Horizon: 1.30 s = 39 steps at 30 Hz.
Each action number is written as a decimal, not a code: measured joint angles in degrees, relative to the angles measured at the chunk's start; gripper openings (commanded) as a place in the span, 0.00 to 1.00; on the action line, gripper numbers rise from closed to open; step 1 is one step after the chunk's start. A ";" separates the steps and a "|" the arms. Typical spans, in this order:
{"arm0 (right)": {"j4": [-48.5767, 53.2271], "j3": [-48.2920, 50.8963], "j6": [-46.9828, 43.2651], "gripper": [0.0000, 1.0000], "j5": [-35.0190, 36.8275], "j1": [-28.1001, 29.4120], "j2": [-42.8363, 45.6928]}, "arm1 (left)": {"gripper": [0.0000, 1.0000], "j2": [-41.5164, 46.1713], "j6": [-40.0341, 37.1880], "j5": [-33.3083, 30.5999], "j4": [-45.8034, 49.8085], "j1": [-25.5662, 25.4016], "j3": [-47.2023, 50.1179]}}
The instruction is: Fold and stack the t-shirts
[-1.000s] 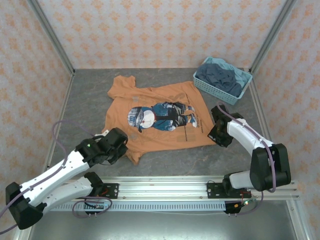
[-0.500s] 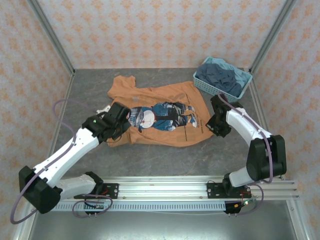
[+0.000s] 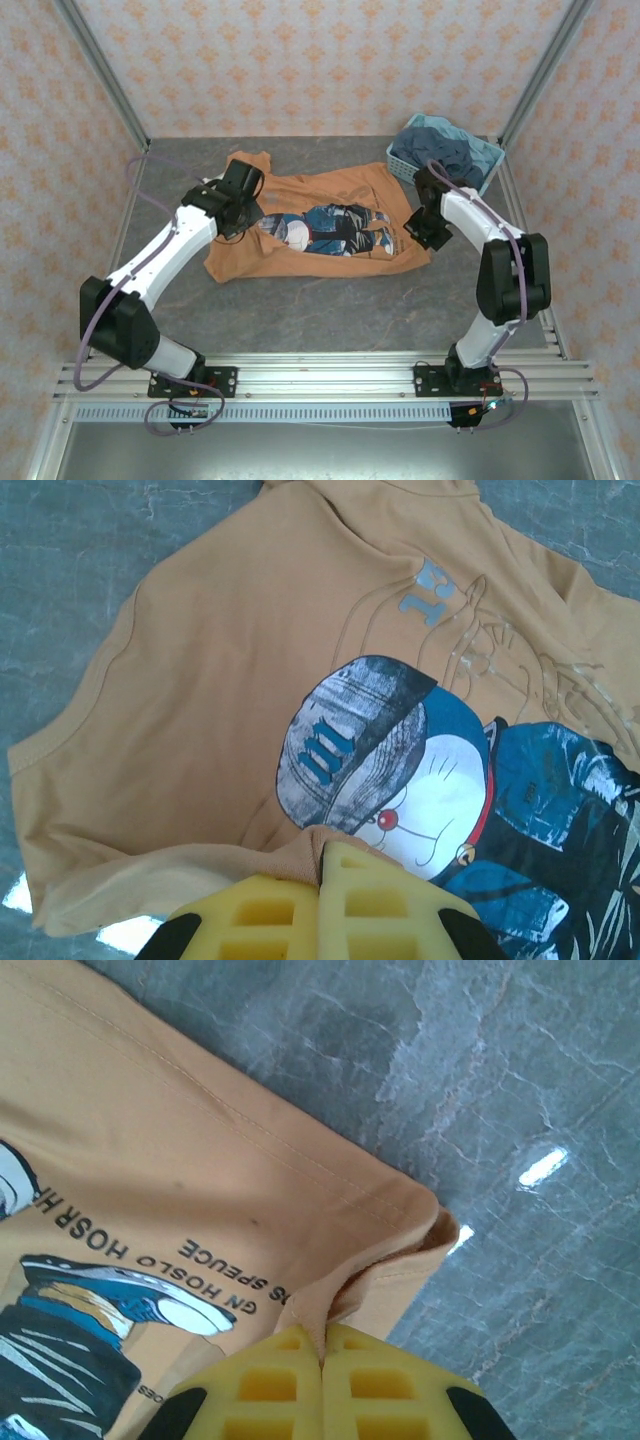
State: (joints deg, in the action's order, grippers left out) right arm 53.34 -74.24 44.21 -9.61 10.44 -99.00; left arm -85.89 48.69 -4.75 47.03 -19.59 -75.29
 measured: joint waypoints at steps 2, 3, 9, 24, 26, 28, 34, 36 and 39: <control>0.15 -1.16 0.26 0.00 0.74 -0.02 -1.01 | 0.00 -1.79 -1.38 -0.02 0.00 0.68 -1.53; 0.28 -1.70 0.42 0.00 1.07 -0.11 -1.53 | 0.00 -2.69 -2.10 -0.04 0.00 1.09 -2.25; 0.87 -4.85 1.09 0.00 2.71 -0.68 -4.50 | 0.00 -6.69 -5.05 -0.26 0.00 2.69 -5.38; 1.14 -11.80 1.27 0.00 2.80 -0.90 -11.37 | 0.00 -14.80 -9.01 -1.75 0.07 5.44 -12.72; 1.18 -12.87 1.27 0.00 2.78 -0.90 -12.02 | 0.00 -15.67 -9.64 -1.75 0.02 5.88 -13.27; 1.11 -14.10 1.27 0.00 2.75 -0.90 -12.98 | 0.00 -16.94 -10.27 -1.75 0.00 6.36 -14.08; 1.31 -16.57 0.83 0.23 2.51 -0.98 -16.02 | 0.36 -22.23 -12.24 -2.25 0.50 7.37 -18.12; 1.31 -17.46 0.31 0.37 2.51 -1.20 -16.76 | 0.56 -22.77 -12.59 -3.15 1.22 7.74 -18.53; 1.60 -17.64 -1.49 0.48 2.97 -1.66 -16.52 | 0.63 -21.11 -12.70 -3.69 2.32 8.70 -17.27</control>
State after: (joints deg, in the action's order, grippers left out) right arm 54.94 -91.88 42.72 -6.63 8.78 -115.52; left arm -107.00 35.99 -8.45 49.34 -10.90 -92.55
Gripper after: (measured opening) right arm 0.431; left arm 0.601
